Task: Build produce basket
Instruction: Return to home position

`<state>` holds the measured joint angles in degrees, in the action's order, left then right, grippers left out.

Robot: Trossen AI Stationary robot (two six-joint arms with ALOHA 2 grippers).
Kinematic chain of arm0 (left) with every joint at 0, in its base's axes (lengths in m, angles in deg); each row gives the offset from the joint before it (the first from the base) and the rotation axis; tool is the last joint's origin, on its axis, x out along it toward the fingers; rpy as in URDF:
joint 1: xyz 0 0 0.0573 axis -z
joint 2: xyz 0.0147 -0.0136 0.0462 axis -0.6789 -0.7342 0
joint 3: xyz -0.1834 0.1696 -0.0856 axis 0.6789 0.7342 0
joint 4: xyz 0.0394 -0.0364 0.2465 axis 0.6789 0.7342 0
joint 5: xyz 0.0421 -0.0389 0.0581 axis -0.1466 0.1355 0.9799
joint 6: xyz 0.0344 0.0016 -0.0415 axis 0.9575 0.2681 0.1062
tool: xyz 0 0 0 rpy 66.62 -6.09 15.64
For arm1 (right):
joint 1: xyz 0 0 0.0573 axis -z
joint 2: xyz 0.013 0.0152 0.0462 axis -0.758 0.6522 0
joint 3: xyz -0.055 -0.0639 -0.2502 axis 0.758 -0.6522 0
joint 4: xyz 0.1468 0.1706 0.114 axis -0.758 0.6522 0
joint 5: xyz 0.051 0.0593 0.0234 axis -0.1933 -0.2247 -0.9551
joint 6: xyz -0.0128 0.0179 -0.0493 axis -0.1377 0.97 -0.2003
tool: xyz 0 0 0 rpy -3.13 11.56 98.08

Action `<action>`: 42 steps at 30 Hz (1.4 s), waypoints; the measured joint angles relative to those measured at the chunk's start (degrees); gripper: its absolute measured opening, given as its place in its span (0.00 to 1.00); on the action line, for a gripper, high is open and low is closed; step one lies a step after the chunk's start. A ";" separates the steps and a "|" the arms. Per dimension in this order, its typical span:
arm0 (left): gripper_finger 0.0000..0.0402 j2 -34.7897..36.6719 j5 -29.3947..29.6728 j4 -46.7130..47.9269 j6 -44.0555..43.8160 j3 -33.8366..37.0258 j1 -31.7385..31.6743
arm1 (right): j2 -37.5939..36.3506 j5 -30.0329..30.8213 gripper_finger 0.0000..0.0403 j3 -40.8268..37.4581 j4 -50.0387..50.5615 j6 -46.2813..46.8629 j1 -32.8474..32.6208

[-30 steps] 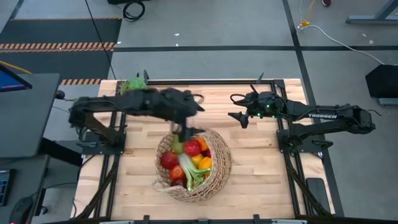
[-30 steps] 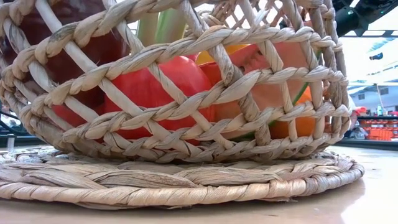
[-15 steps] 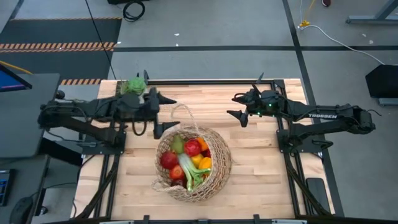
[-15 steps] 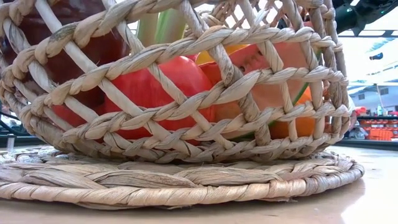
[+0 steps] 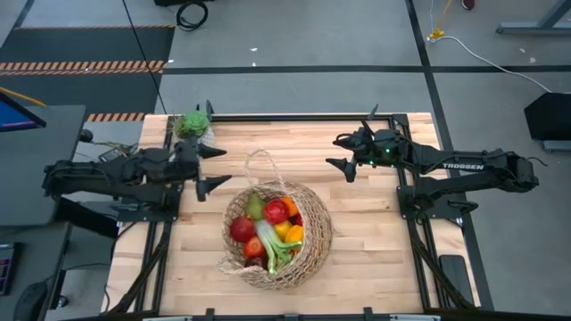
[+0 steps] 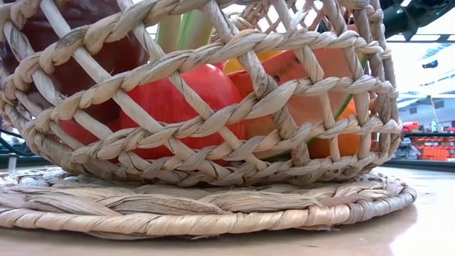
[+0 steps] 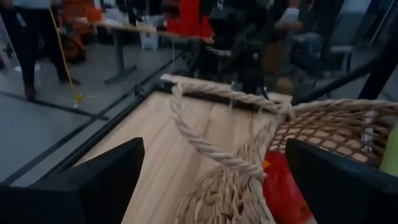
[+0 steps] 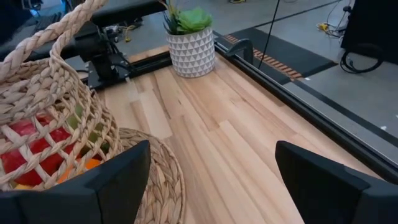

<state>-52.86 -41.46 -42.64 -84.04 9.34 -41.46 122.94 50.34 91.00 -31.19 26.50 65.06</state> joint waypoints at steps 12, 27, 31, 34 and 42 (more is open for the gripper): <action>0.99 20.87 0.93 -11.17 3.68 17.54 -0.02 | -0.04 3.71 0.86 0.00 -0.97 -0.12 0.07; 0.99 22.45 0.26 -21.49 -3.00 32.20 0.56 | 4.85 -2.49 0.86 0.00 -8.43 5.99 -1.44; 0.99 22.49 0.27 -22.05 -3.42 34.23 0.55 | 5.52 -4.44 0.86 0.00 -14.60 5.96 -1.60; 0.99 22.48 0.21 -21.29 -4.02 35.19 0.75 | 3.45 -4.44 0.86 0.74 -13.63 5.21 -1.57; 0.99 22.48 0.35 -18.95 -5.17 35.19 3.27 | -5.75 -2.12 0.86 6.18 3.88 1.21 -1.57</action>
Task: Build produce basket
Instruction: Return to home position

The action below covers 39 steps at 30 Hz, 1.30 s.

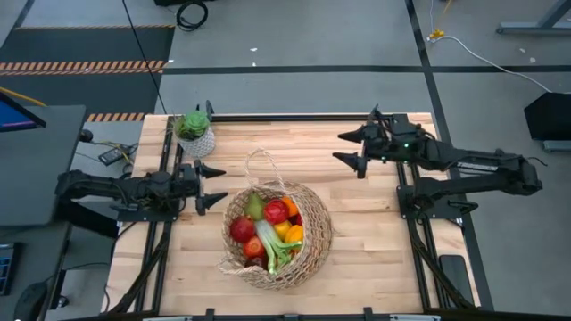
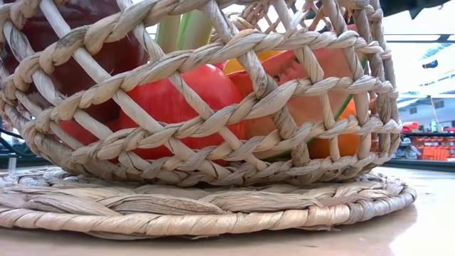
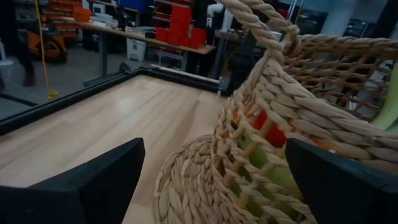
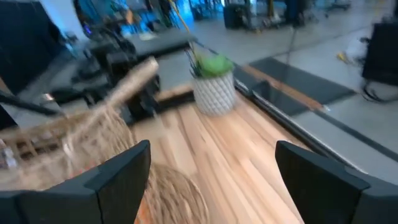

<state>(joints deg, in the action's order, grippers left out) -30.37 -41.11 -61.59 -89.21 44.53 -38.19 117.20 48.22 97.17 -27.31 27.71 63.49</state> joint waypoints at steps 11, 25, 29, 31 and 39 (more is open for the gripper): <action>0.99 0.00 0.84 -1.66 -0.13 0.02 0.50 | -12.54 5.80 0.85 -21.26 -6.87 3.27 -1.62; 0.99 -0.13 1.07 -1.32 -1.14 0.07 0.50 | -14.60 5.17 0.66 -38.53 -27.26 1.22 -1.90; 0.99 -0.13 1.59 -1.31 -1.12 0.07 0.50 | -13.67 5.17 0.63 -38.53 -25.30 -0.87 -1.88; 0.99 -0.13 2.67 -1.32 -1.09 0.07 0.50 | -13.47 5.17 0.61 -38.53 -25.36 -1.49 -1.88; 0.98 -0.13 3.99 0.16 1.36 0.09 0.50 | -13.49 3.61 0.55 -38.53 -25.36 -2.49 -1.88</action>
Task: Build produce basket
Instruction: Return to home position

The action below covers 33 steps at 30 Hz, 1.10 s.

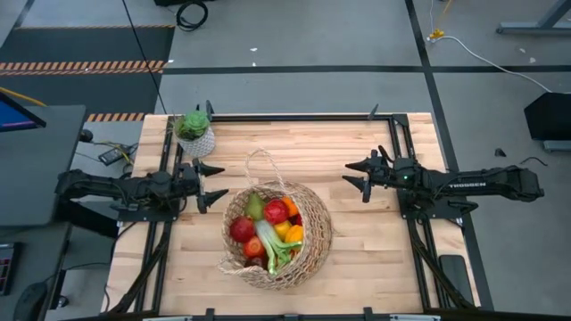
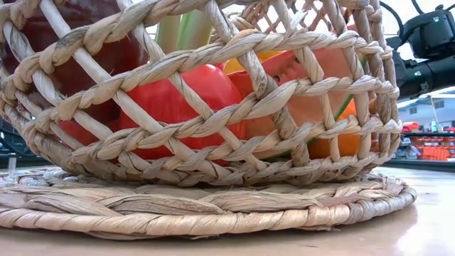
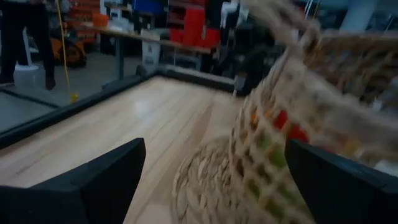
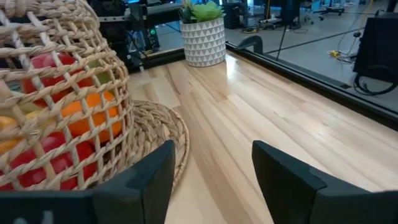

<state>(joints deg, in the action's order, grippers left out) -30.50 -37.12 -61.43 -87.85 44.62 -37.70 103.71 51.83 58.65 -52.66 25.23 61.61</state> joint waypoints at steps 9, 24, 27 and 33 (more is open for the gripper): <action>0.63 -0.02 -0.33 4.16 0.10 0.00 0.00 | 0.00 -1.10 0.30 0.00 0.27 -1.21 0.00; 0.01 0.02 -0.42 3.28 4.65 0.02 0.00 | 0.00 -5.90 0.04 0.00 0.08 -4.45 0.00; 0.01 0.00 -0.42 3.16 4.81 0.02 0.00 | 0.00 -5.92 0.02 0.00 -0.12 -4.50 0.00; 0.03 0.00 -0.42 3.02 3.22 0.02 0.00 | -1.05 -6.17 0.03 0.00 0.36 -3.49 0.02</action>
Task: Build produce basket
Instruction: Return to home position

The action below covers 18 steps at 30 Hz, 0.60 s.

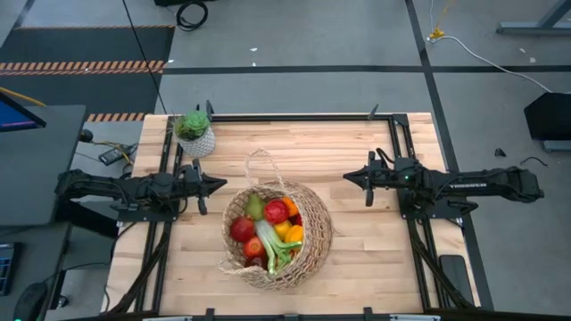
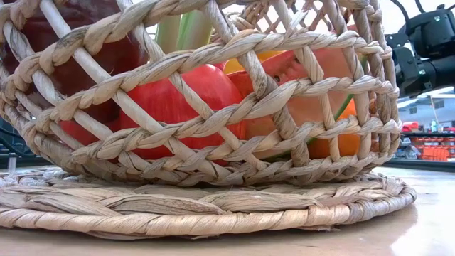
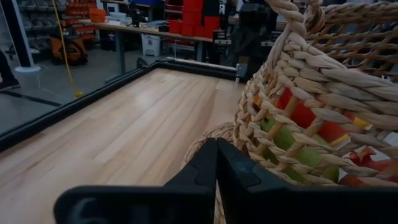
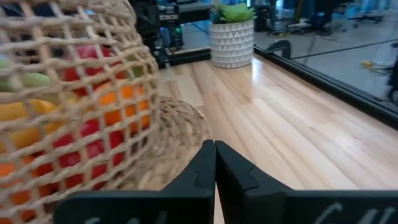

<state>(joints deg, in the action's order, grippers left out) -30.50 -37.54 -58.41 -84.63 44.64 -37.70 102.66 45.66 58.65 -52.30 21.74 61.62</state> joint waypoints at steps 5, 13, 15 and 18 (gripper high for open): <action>0.01 0.25 0.08 0.46 -1.94 0.00 0.09 | -4.76 -4.47 0.01 0.00 4.94 1.31 0.00; 0.01 6.05 1.48 0.70 -0.31 0.00 0.09 | -18.58 -4.77 0.02 0.00 16.26 2.47 0.00; 0.01 7.78 1.43 1.05 -0.29 0.00 0.09 | -22.40 -4.71 0.02 0.00 19.69 2.86 0.00; 0.02 9.78 0.52 1.45 -0.21 -0.02 0.09 | -26.01 -4.64 0.02 0.00 20.05 3.71 -0.47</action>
<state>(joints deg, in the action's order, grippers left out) -20.73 -37.01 -56.96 -84.85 44.62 -37.61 76.65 41.02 58.65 -32.25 25.44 61.16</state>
